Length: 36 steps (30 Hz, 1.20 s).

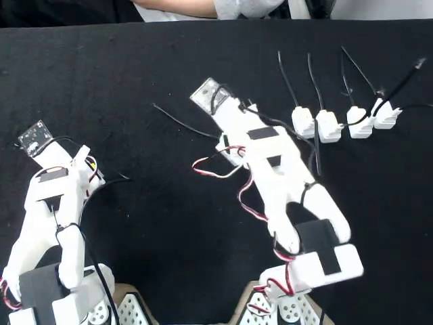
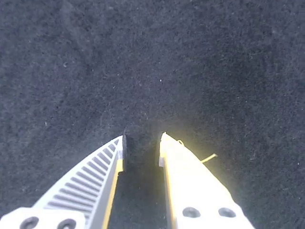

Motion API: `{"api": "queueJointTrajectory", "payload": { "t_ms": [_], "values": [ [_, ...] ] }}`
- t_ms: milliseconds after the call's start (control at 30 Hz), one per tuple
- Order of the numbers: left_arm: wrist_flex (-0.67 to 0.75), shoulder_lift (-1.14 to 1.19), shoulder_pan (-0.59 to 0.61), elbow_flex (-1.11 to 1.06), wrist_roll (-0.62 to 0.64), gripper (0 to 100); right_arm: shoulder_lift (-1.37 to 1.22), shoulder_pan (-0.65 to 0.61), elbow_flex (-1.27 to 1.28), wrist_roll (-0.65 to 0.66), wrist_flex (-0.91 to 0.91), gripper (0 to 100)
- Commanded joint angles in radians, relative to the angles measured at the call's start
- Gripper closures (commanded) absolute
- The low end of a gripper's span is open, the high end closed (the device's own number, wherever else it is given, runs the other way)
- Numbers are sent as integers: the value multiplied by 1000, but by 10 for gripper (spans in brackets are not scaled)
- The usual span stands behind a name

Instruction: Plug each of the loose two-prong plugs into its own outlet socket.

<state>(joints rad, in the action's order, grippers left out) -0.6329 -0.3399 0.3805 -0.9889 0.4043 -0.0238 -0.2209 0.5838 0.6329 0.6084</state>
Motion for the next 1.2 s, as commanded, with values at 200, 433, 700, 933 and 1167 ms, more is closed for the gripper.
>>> {"api": "queueJointTrajectory", "payload": {
  "t_ms": [200, 433, 700, 933, 1167],
  "values": [
    [12, -5, -10, 15, -2, 866, 58, -9, 50, 126, -34, 790],
    [12, -5, -10, 15, -2, 866, -53, 17, 5, 204, -54, 790],
    [12, -5, -10, 15, -2, 866, -185, 23, -162, 213, 91, 836],
    [14, -5, -10, 16, -2, 866, -88, 18, -136, 75, 87, 985],
    [14, -5, -10, 19, -2, 866, 134, -155, 82, 77, 92, 988]
  ]
}}
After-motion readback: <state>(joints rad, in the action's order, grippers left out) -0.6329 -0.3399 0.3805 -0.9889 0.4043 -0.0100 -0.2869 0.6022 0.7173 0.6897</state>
